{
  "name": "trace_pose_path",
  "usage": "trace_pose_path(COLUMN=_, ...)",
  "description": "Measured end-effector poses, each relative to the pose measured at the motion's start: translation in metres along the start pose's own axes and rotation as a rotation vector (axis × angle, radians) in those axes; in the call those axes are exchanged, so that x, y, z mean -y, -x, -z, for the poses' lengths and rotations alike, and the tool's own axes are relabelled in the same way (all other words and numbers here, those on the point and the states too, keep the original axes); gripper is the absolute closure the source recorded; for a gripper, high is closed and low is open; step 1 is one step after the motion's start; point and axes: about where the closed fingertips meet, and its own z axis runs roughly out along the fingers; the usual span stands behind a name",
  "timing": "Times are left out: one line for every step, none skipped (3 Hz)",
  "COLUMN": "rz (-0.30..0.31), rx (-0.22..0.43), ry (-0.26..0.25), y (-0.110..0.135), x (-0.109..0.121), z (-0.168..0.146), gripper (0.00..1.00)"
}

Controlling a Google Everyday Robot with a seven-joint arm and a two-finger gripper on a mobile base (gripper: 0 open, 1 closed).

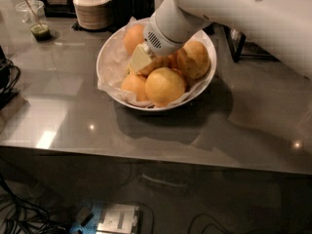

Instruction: Pick orange from white bowl

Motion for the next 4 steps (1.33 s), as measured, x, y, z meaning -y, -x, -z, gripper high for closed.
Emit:
trace_pose_path(rz=0.000, rx=0.000, ry=0.000, y=0.0000, x=0.0000, z=0.0000, gripper=0.88)
trace_pose_path(rz=0.000, rx=0.000, ry=0.000, y=0.0001, x=0.0000, z=0.0001, gripper=1.00)
trace_pose_path(rz=0.000, rx=0.000, ry=0.000, y=0.0045, x=0.0007, z=0.0058, gripper=1.00)
trace_pose_path(rz=0.000, rx=0.000, ry=0.000, y=0.0072, x=0.0012, z=0.0093, gripper=1.00)
